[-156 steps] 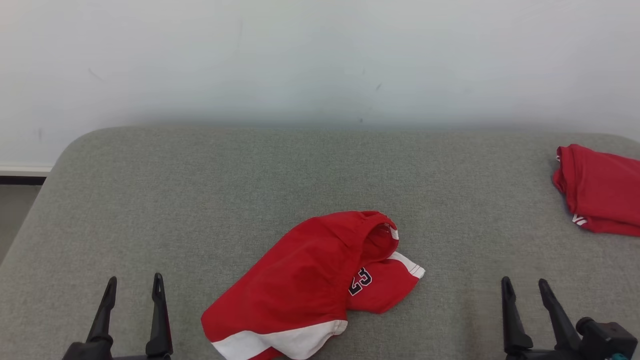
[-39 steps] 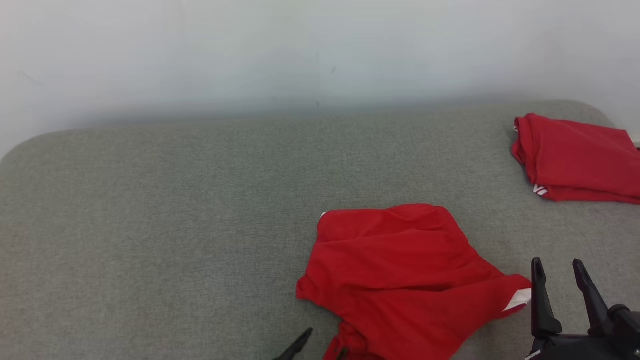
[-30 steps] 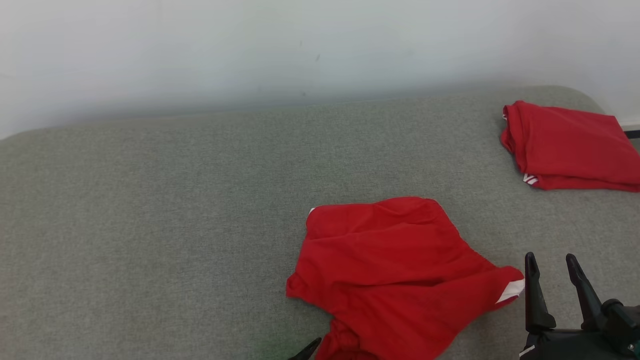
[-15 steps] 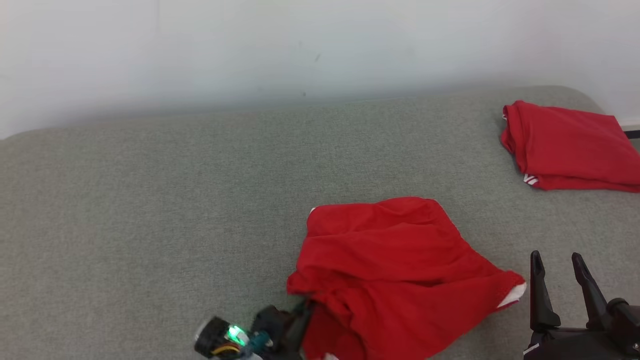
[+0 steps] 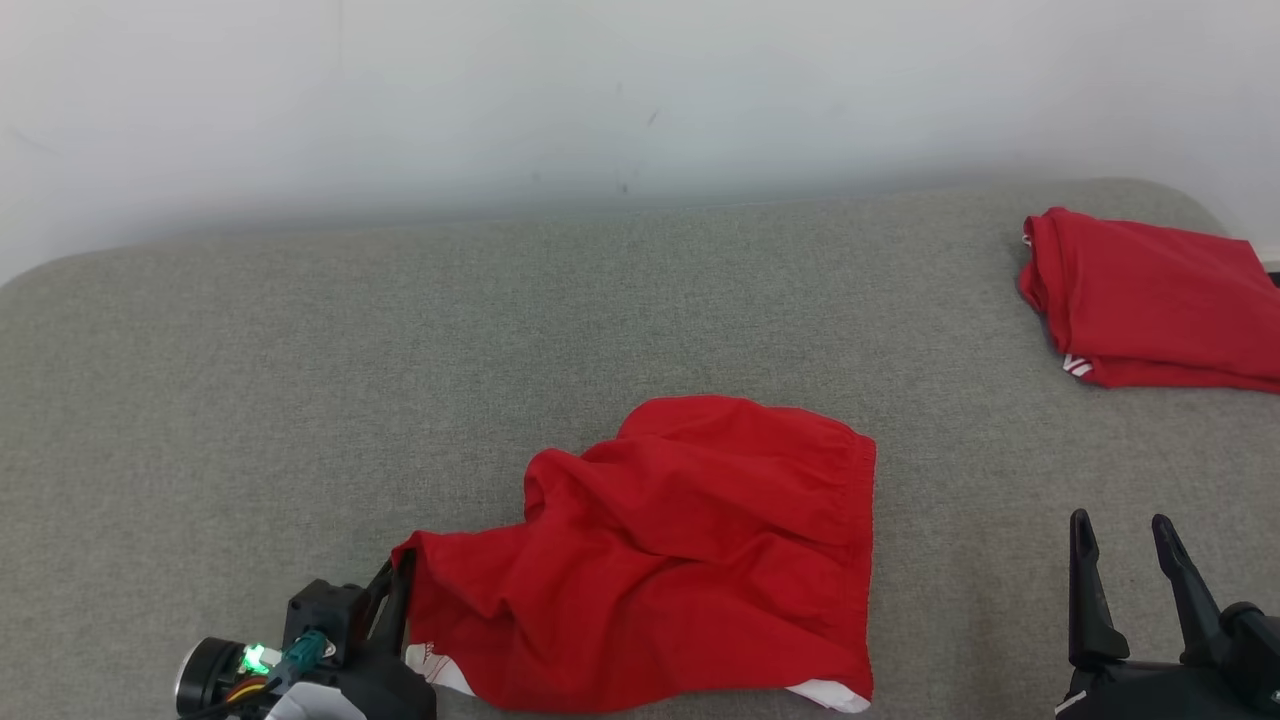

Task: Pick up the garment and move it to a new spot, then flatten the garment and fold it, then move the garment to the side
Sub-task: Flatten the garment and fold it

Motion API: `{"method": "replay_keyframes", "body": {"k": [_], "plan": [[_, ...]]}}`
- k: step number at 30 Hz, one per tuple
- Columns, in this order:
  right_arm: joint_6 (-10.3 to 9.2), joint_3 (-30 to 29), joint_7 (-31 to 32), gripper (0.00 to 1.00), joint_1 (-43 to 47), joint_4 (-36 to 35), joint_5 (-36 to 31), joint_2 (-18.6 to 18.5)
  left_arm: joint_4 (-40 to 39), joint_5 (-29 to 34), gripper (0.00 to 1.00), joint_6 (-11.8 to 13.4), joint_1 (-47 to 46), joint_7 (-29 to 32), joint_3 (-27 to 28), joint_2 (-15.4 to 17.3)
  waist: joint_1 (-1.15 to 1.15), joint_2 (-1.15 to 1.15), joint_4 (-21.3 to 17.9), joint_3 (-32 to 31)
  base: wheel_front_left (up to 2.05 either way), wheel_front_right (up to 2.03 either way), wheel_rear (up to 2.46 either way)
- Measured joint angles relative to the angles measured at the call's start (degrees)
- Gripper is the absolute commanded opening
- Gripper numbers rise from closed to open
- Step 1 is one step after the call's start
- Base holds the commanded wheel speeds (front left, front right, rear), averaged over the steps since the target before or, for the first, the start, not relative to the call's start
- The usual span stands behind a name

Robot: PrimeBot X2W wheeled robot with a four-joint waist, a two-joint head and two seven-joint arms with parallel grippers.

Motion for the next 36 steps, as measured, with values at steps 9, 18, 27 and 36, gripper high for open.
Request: {"method": "replay_keyframes", "body": {"k": [9, 18, 27, 36], "plan": [[0.00, -0.6, -0.2, 1.00, 0.1, 1.1, 0.0, 0.0, -2.8, 0.8, 1.00, 0.5, 1.9, 0.0, 3.2, -0.6, 0.00, 0.00, 1.5, -0.9, 0.00, 0.00, 0.00], [0.00, -0.3, -0.6, 1.00, 0.5, 1.6, 0.0, 0.3, -9.8, 2.4, 1.00, 0.5, 6.7, 0.0, 5.2, -0.5, 0.00, 0.00, 3.1, -2.1, 0.00, 0.00, 0.00], [0.00, 0.1, -0.3, 1.00, 0.6, 1.3, 0.1, 0.3, -8.5, 3.5, 1.00, -1.8, 8.0, 0.0, 1.6, -2.9, -0.01, 0.00, 2.1, -1.5, 0.00, 0.00, 0.00], [0.00, 0.3, -0.1, 1.00, 0.0, 0.9, 0.1, -0.1, -2.8, 3.0, 0.00, -3.1, 3.0, 0.0, 0.7, -3.5, -0.01, 0.00, 0.7, -0.1, 0.00, 0.00, 0.00]]}}
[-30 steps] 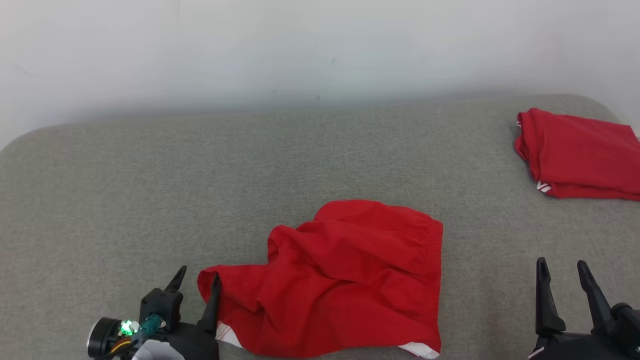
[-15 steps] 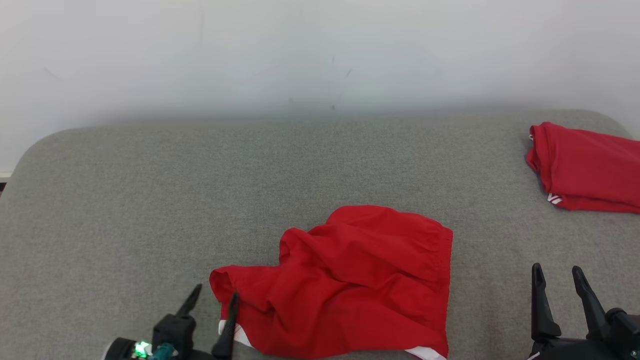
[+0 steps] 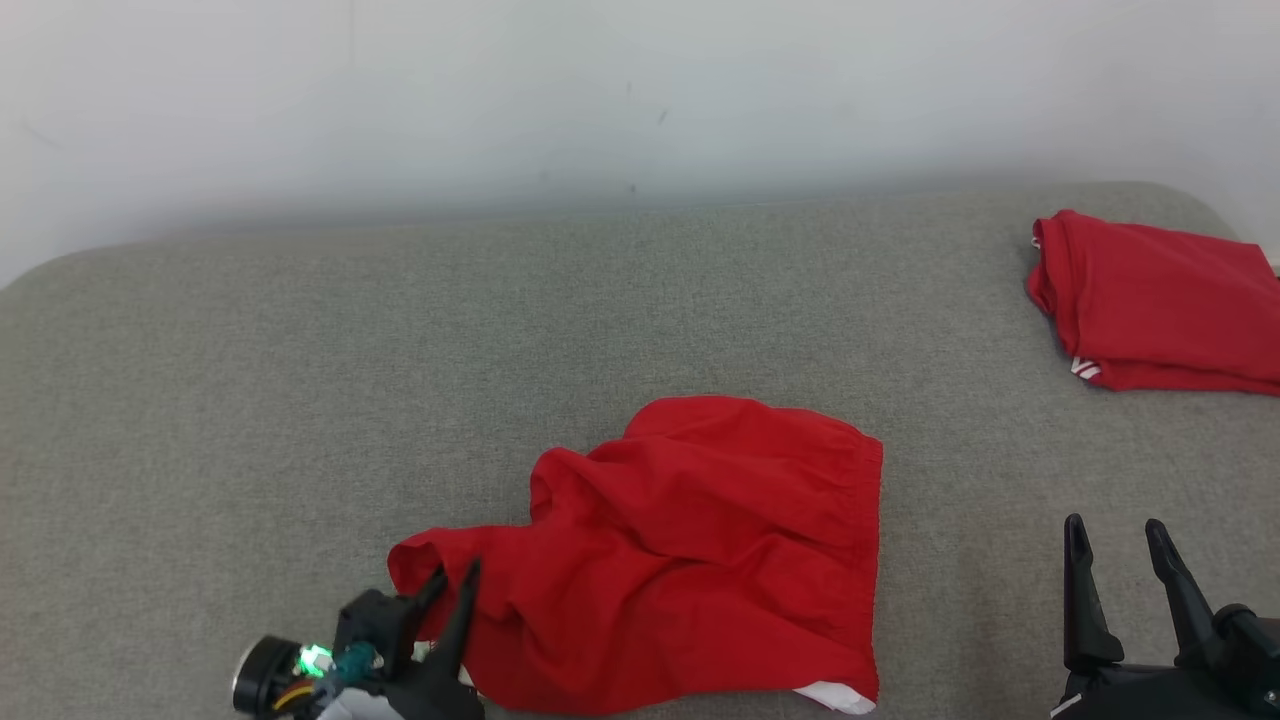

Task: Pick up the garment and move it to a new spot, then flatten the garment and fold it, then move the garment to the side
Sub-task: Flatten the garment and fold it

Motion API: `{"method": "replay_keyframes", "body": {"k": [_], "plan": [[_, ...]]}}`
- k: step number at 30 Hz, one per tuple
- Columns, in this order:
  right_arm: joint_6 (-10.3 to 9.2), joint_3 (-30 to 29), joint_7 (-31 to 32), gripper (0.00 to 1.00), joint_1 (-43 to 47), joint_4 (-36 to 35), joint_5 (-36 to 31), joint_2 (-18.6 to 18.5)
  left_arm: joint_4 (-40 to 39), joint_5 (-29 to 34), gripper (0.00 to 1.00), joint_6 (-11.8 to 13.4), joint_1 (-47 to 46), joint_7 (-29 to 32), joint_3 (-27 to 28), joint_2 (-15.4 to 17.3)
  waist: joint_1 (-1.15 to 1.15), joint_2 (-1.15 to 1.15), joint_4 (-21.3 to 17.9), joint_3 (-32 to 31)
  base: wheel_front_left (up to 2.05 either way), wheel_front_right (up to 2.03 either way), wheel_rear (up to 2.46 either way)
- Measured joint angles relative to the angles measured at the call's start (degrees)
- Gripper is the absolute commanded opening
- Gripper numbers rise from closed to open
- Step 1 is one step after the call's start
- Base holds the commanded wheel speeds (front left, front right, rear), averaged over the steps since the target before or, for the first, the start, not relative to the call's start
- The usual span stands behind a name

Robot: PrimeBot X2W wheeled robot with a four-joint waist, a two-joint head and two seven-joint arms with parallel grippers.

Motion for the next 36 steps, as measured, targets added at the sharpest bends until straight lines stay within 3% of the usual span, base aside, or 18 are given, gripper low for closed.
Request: {"method": "replay_keyframes", "body": {"k": [19, 20, 21, 22, 29, 36], "plan": [[0.00, 0.5, 0.3, 1.00, -1.5, 0.6, 0.0, -0.8, 5.3, -1.2, 0.00, -1.1, -11.7, 0.0, 4.1, 3.8, 0.01, 0.00, -1.1, 0.8, 0.00, 0.00, 0.00], [0.00, 0.5, 0.2, 1.00, -1.6, 0.7, 0.0, -0.9, 6.1, -1.1, 0.23, -1.2, -12.0, 0.0, 4.0, 3.6, 0.01, 0.00, -1.1, 0.8, 0.00, 0.00, 0.00], [0.00, 0.5, 0.2, 1.00, -1.7, 0.8, 0.0, -0.9, 6.9, -0.9, 0.77, -1.3, -12.0, 0.0, 4.0, 3.5, 0.01, 0.00, -1.2, 0.8, 0.00, 0.00, 0.00], [0.00, 0.6, 0.2, 1.00, -1.8, 0.9, -0.1, -0.9, 7.5, -0.8, 1.00, -1.3, -12.0, 0.0, 4.0, 3.5, 0.01, 0.00, -1.2, 0.7, 0.00, 0.00, 0.00], [0.00, 0.2, -0.5, 1.00, -1.7, 1.9, 0.0, -0.8, 5.8, -0.6, 1.00, -1.2, -10.4, 0.0, 6.4, 3.0, 0.01, 0.00, -0.6, 0.0, 0.00, 0.00, 0.00], [0.00, 0.0, -1.1, 1.00, -0.5, 2.6, 0.2, -0.3, -6.4, 0.3, 1.00, 0.7, -3.0, 0.0, 11.8, 2.2, 0.00, 0.00, 1.2, -1.6, 0.00, 0.00, 0.00]]}}
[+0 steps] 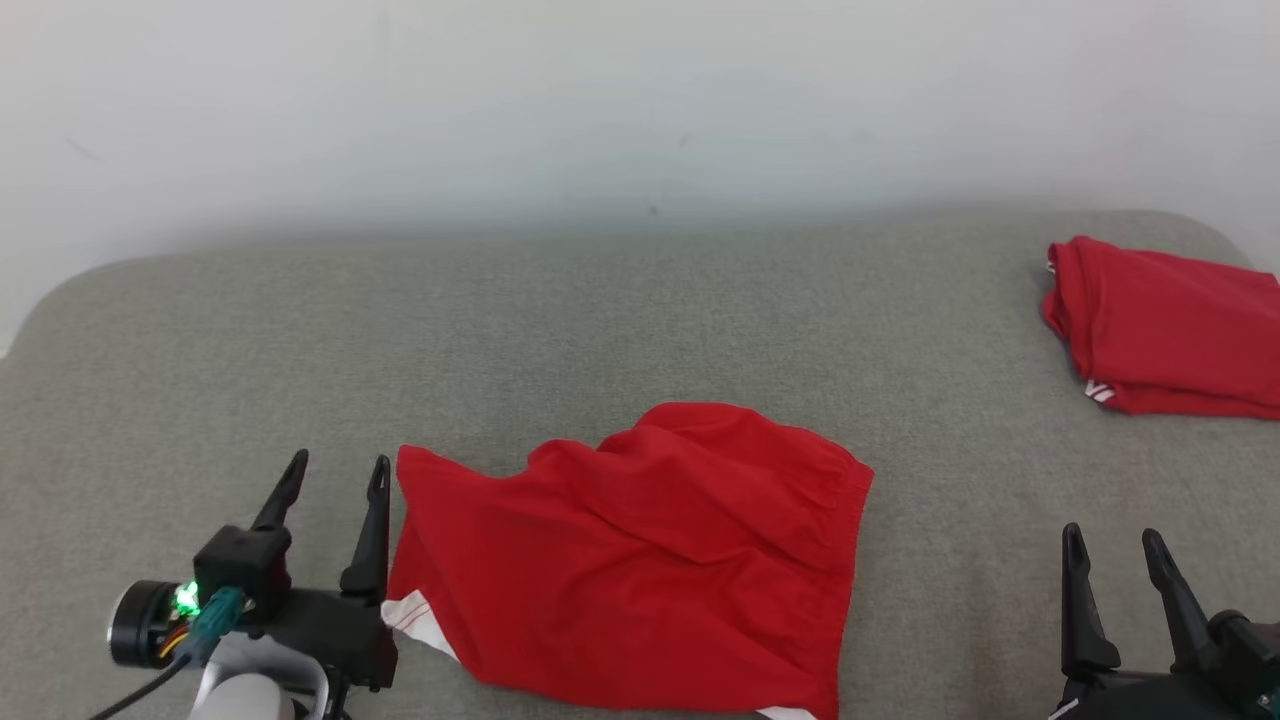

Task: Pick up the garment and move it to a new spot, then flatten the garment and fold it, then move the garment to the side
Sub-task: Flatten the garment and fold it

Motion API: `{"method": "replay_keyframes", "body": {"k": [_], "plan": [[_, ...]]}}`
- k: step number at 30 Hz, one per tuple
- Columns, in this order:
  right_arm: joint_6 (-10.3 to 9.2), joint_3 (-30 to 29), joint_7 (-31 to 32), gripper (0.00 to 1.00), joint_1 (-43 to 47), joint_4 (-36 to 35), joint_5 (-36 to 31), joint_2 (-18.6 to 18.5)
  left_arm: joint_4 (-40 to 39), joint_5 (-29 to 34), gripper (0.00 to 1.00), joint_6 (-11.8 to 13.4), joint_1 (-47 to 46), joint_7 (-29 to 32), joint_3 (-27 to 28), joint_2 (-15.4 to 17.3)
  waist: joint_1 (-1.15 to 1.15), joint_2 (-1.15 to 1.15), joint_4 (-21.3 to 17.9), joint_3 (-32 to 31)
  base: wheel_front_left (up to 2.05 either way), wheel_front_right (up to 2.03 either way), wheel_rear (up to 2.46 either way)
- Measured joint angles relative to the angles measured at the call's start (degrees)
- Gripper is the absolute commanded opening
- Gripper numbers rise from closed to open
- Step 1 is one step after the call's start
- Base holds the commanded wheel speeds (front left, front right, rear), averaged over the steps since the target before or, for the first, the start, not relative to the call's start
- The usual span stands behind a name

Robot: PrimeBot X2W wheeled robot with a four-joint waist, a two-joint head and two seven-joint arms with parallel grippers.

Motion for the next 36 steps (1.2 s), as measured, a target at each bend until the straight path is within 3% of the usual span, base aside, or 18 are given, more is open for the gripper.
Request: {"method": "replay_keyframes", "body": {"k": [8, 14, 23, 36], "plan": [[0.00, 0.4, -0.1, 1.00, 0.9, 0.2, 0.1, 0.5, -16.7, 3.0, 1.00, 1.7, 9.2, 0.0, 6.6, -1.3, 0.00, 0.00, 2.4, -2.0, 0.00, 0.00, 0.00], [0.00, 1.0, -0.1, 1.00, 1.3, 0.2, 0.2, 0.7, -22.9, 4.7, 1.00, 1.4, 14.9, 0.0, 9.1, -2.4, 0.00, 0.00, 3.2, -3.0, 0.00, 0.00, 0.00], [0.00, 4.1, -0.2, 1.00, 2.4, 1.2, 0.7, 0.9, -23.7, 5.4, 1.00, 0.9, 20.5, 0.0, 12.4, -4.7, 0.00, 0.00, 3.9, -3.7, 0.00, 0.00, 0.00], [0.00, 9.6, -0.5, 1.00, 2.5, 4.1, 1.5, 1.1, -20.3, 6.6, 1.00, -0.1, 21.4, 0.0, 14.0, -6.2, 0.00, 0.00, 5.3, -4.6, 0.00, 0.00, 0.00]]}}
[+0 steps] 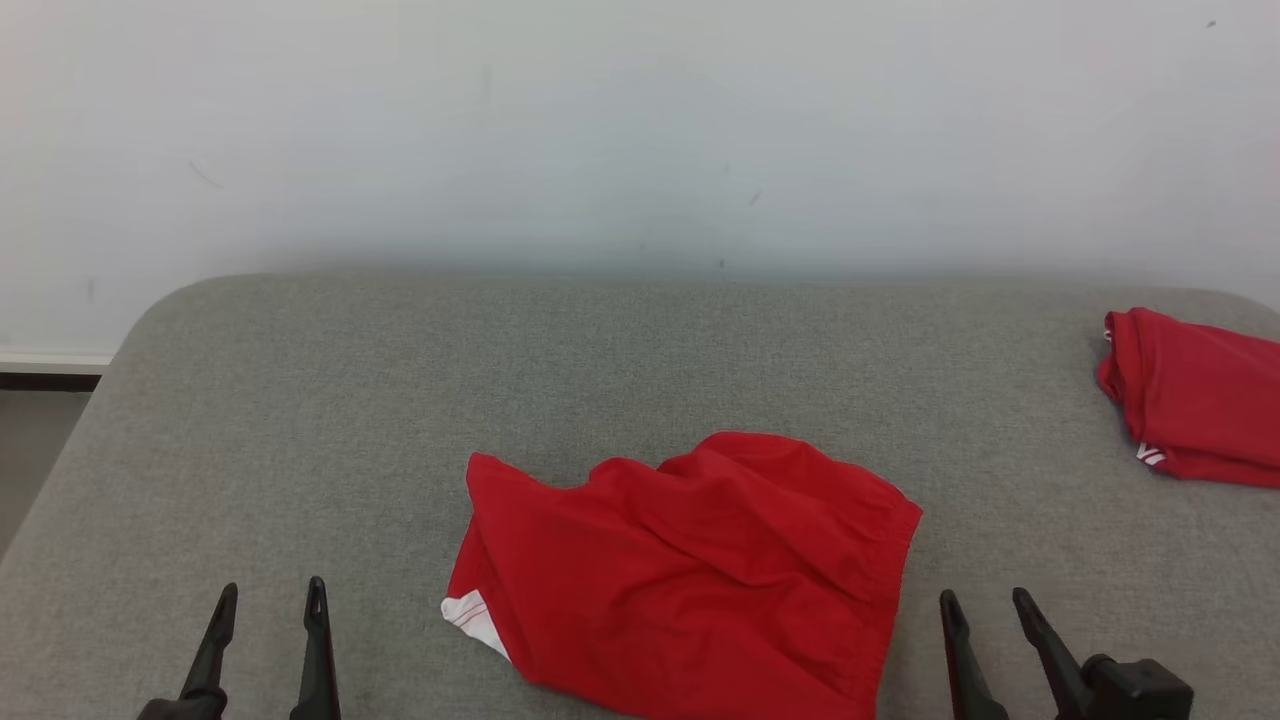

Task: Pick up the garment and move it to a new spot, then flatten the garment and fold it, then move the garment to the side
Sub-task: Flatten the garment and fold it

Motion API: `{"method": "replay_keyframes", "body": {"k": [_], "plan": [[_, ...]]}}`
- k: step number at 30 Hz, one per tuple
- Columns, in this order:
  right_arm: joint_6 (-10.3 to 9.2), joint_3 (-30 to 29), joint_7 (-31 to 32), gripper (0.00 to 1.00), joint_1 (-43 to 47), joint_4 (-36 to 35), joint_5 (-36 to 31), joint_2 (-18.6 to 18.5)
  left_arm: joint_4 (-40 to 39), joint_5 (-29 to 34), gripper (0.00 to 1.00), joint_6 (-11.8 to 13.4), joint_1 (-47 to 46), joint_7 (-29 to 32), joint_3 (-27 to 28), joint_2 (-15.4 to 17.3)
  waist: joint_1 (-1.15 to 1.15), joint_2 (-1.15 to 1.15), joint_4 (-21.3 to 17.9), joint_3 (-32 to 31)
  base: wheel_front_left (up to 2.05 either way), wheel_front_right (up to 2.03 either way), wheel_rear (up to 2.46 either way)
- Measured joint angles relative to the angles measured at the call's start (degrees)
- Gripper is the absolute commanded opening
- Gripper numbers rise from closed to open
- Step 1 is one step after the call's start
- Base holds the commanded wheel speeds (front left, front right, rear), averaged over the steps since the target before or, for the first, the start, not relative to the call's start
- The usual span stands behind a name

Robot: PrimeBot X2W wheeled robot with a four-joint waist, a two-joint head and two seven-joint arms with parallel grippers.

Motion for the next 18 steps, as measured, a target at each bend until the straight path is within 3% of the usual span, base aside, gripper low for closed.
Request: {"method": "replay_keyframes", "body": {"k": [5, 18], "plan": [[0.00, 2.3, 0.5, 1.00, -1.3, 1.4, 0.0, -1.1, 0.4, 0.6, 1.00, -0.4, -0.1, 0.0, 0.0, -0.4, 0.00, 0.00, 0.4, -0.1, 0.00, 0.00, 0.00], [0.00, 4.5, 0.1, 1.00, -10.7, 16.7, 1.3, -4.9, 0.7, 1.7, 1.00, -1.0, -1.3, 0.0, -1.6, -1.4, 0.01, 0.00, 3.7, 0.9, 0.00, 0.00, 0.00]]}}
